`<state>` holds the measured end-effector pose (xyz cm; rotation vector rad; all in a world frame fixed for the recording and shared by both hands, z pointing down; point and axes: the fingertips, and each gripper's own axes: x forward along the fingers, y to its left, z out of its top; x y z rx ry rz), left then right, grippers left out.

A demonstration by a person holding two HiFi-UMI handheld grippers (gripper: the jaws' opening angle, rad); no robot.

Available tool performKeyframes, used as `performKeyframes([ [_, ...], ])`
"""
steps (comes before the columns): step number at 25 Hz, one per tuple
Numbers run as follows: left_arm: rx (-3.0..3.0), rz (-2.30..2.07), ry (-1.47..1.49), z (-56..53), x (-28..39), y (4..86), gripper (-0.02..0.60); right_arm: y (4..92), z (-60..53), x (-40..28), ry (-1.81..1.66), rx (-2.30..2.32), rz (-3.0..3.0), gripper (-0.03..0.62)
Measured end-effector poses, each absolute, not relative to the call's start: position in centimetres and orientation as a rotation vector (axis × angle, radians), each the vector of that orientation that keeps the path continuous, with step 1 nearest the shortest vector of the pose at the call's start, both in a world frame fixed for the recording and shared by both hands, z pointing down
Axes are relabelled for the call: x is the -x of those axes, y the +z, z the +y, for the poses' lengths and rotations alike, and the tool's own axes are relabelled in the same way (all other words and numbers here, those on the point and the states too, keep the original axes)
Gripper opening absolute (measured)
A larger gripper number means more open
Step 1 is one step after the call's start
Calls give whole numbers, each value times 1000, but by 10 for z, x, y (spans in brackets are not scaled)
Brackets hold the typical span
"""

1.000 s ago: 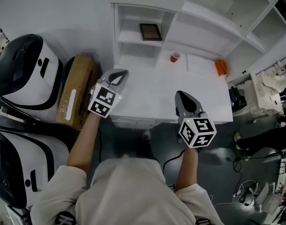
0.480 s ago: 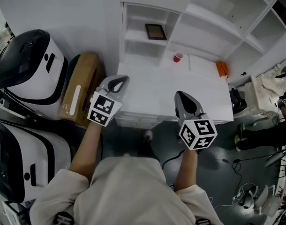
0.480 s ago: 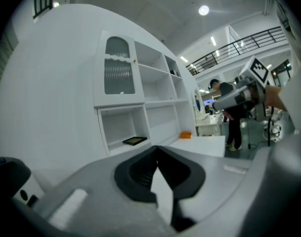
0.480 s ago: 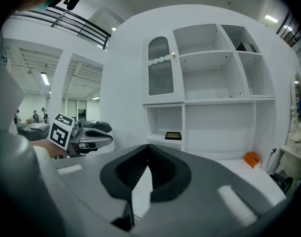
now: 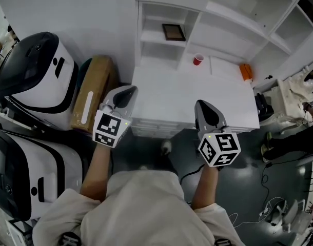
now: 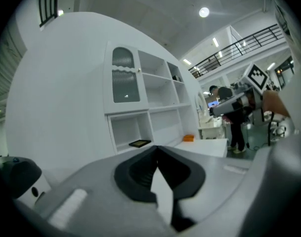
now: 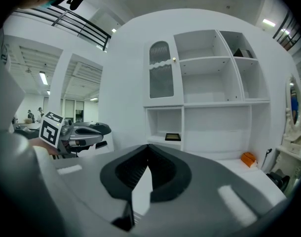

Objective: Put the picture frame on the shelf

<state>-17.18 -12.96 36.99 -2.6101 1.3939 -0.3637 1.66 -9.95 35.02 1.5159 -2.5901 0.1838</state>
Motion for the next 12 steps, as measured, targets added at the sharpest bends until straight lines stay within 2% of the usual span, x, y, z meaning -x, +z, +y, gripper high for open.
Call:
performKeyframes([
  [12, 2571, 1300, -309, -90, 156, 341, 3, 331, -67, -14, 125, -1545, -2590, 5],
])
